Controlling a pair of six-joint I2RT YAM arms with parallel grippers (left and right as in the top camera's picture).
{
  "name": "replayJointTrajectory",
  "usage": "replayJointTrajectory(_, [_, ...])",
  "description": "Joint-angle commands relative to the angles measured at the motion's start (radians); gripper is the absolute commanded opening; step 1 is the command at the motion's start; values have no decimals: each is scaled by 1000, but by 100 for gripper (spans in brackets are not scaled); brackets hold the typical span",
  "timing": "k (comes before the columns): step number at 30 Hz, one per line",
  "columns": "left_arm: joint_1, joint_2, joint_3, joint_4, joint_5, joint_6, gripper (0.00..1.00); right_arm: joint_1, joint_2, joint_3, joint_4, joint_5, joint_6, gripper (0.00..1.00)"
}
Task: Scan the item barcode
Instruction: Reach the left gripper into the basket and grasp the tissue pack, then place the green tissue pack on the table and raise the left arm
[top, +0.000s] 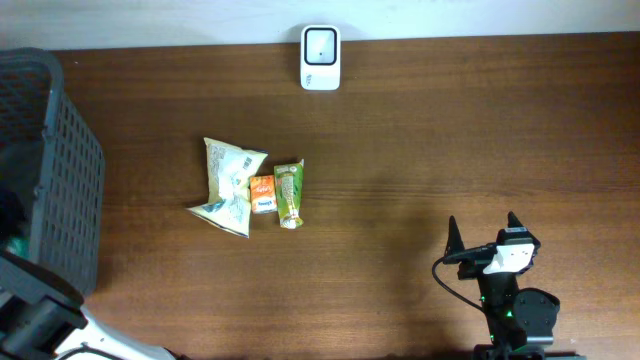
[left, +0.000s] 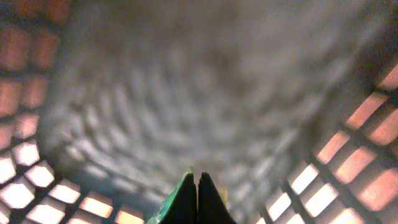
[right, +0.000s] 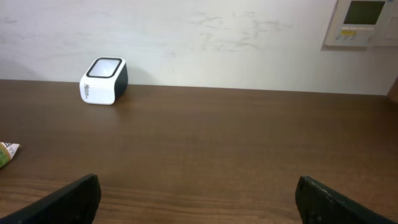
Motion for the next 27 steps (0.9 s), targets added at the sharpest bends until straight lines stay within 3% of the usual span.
replayJointTrajectory(1, [-61, -9, 443, -92, 154, -126, 0, 7, -6, -8, -1, 4, 8, 99])
replayJointTrajectory(5, [-205, -9, 848, -136, 419, -248, 0, 7, -6, -8, -1, 4, 8, 99])
replayJointTrajectory(8, [-425, -9, 938, -219, 418, -246, 0, 7, -6, -8, -1, 4, 8, 99])
replayJointTrajectory(12, [-734, 3, 906, -252, 384, -247, 0, 7, -6, -8, -1, 4, 8, 99])
replayJointTrajectory(18, [-1114, 91, 777, -244, 176, -261, 0, 7, -6, -8, -1, 4, 8, 99])
replayJointTrajectory(27, [-1339, 349, 479, -91, 172, -615, 0, 7, -6, -8, -1, 4, 8, 99])
